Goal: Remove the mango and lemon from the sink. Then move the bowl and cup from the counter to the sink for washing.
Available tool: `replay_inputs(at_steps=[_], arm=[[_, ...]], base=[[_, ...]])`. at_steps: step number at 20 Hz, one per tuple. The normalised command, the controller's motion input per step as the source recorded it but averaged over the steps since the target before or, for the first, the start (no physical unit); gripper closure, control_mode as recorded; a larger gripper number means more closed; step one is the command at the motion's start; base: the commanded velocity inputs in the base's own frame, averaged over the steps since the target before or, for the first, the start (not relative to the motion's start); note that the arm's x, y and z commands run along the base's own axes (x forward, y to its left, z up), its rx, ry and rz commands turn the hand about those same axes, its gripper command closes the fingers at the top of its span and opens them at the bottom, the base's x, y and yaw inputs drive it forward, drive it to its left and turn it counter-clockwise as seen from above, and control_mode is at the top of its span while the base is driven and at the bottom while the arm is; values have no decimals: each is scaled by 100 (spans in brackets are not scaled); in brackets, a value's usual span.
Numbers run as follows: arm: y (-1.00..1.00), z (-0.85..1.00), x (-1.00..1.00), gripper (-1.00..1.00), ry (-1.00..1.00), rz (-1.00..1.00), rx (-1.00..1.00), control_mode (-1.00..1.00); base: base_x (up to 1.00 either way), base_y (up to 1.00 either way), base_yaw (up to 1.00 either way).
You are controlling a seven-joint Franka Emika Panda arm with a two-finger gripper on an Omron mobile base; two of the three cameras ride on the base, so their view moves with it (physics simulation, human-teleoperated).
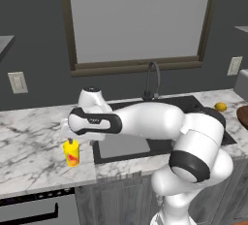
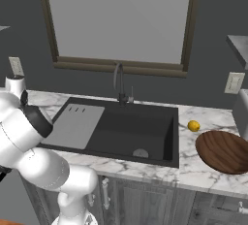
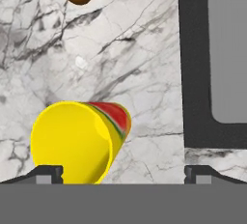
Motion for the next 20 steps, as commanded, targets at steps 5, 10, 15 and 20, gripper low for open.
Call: replay_inputs(at_steps=[5, 10, 15, 20], arm=[[0, -9, 0, -100, 0, -2, -4, -100], [0, -6, 0, -100, 0, -1, -4, -100], [0, -4, 0, -100, 0, -1, -3, -100], [0, -4, 1, -100, 0, -1, -3, -100]], base=[[0, 0, 0], [0, 0, 0], [0, 0, 0], [0, 0, 0]])
